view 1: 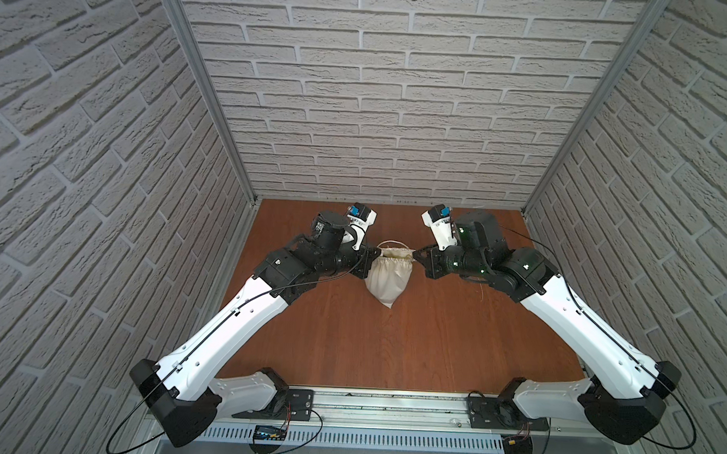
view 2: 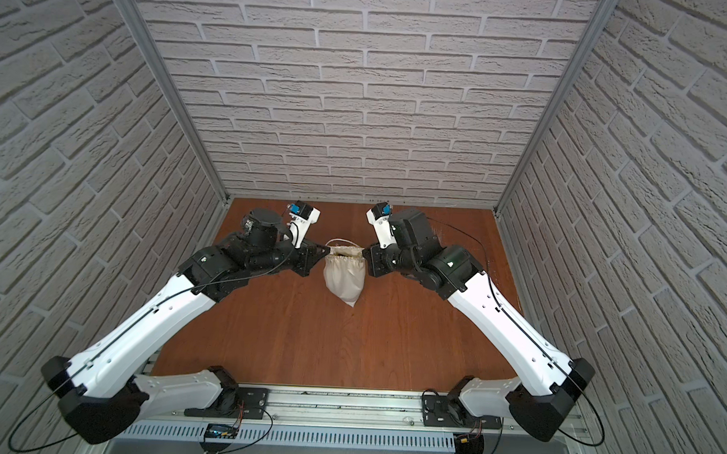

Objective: Close the soil bag
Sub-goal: Place the soil bag at the center of the board, then adjust the soil bag at the center of the board.

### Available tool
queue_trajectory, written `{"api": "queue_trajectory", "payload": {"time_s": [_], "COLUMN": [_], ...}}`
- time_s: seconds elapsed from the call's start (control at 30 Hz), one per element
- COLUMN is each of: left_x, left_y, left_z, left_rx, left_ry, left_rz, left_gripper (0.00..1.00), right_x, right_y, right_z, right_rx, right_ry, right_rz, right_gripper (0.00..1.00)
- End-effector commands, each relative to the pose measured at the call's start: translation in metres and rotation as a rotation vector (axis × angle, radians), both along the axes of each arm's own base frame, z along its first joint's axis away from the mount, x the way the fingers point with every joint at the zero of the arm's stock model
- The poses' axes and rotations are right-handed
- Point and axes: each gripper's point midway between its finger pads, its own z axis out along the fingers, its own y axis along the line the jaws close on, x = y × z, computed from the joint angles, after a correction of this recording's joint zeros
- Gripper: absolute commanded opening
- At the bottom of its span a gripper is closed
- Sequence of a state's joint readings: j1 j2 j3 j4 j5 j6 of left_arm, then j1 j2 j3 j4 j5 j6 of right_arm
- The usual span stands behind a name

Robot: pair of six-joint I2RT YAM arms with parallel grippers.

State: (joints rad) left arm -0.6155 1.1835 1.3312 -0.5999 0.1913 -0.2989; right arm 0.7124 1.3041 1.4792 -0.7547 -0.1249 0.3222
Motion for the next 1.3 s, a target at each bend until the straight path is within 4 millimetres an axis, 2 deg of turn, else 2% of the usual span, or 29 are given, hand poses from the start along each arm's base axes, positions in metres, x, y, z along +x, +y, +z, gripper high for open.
{"api": "queue_trajectory", "payload": {"time_s": [0.0,0.13,0.23,0.27,0.37,0.43,0.6,0.8,1.0,1.27], "left_x": [0.019,0.018,0.016,0.016,0.013,0.011,0.006,0.001,0.0,-0.003], "left_y": [0.063,0.053,0.047,0.046,0.042,0.041,0.043,0.043,0.04,0.036], "left_z": [-0.007,-0.028,-0.03,-0.03,-0.026,-0.023,-0.02,-0.021,-0.021,-0.02], "left_rx": [0.067,0.042,0.014,0.008,-0.012,-0.024,-0.035,-0.045,-0.066,-0.084], "left_ry": [-0.019,0.03,0.044,0.044,0.043,0.041,0.034,0.035,0.035,0.03], "left_rz": [0.259,0.232,0.206,0.201,0.18,0.169,0.167,0.156,0.145,0.135], "left_gripper": [0.0,0.0,0.0,0.0,0.0,0.0,0.0,0.0,0.0,0.0], "right_x": [0.009,0.009,0.012,0.013,0.017,0.019,0.022,0.01,0.004,0.011], "right_y": [-0.072,-0.057,-0.049,-0.046,-0.034,-0.028,-0.014,0.019,0.038,0.061], "right_z": [-0.035,-0.054,-0.059,-0.059,-0.055,-0.052,-0.053,-0.038,-0.021,-0.012], "right_rx": [-0.204,-0.177,-0.164,-0.156,-0.129,-0.124,-0.125,-0.023,0.031,-0.001], "right_ry": [0.053,0.103,0.121,0.124,0.132,0.136,0.151,0.142,0.145,0.156], "right_rz": [-0.239,-0.199,-0.182,-0.176,-0.152,-0.142,-0.117,-0.023,-0.007,-0.035], "right_gripper": [0.03,0.04,0.06,0.09,0.3,0.39,0.48,0.59,0.65,0.85]}}
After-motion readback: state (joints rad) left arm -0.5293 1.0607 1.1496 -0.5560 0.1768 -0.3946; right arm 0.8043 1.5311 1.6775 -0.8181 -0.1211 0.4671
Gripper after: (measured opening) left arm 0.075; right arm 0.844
